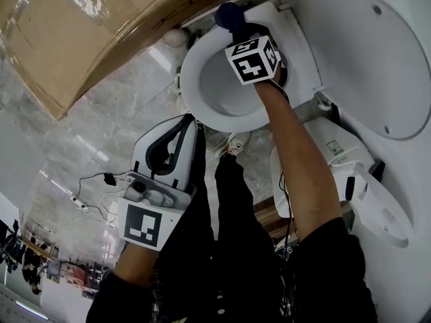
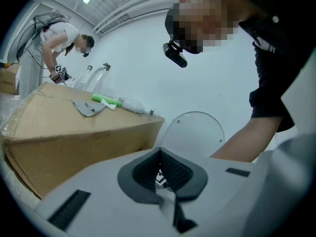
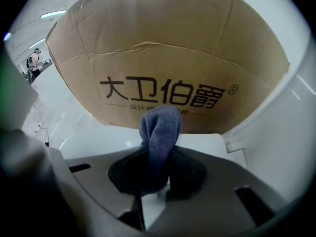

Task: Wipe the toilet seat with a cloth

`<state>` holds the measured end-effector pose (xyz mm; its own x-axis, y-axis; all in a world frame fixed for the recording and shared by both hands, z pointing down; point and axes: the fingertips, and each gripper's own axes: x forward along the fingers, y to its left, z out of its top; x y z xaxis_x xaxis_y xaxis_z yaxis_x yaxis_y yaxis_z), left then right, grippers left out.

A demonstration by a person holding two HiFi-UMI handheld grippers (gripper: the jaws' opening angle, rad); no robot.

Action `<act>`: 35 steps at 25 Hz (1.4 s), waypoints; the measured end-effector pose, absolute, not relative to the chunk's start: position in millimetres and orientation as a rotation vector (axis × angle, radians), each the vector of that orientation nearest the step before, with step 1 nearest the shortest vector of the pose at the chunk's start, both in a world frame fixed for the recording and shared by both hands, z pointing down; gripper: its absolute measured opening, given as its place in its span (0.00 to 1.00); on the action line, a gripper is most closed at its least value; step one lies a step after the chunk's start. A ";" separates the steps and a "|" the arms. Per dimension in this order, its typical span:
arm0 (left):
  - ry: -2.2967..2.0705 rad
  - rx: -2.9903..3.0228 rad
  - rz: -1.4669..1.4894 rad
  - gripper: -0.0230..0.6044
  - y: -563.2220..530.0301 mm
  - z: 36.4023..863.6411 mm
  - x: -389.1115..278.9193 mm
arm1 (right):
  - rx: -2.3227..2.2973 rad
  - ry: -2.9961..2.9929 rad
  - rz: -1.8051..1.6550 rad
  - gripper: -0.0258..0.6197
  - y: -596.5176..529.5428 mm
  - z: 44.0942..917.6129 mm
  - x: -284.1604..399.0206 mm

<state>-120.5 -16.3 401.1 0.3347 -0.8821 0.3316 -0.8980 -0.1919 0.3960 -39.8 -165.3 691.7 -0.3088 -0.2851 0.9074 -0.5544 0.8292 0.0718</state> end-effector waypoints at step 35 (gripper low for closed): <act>-1.525 2.097 0.042 0.05 -21.1 401.0 -103.7 | 1.039 -1.813 0.601 0.15 -224.3 678.8 45.1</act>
<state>-103.7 -21.1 401.0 0.3586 -0.8730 0.3306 -0.8897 -0.2125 0.4040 45.1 -224.3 678.8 -0.2092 -0.3972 0.8936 -0.8522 0.5222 0.0327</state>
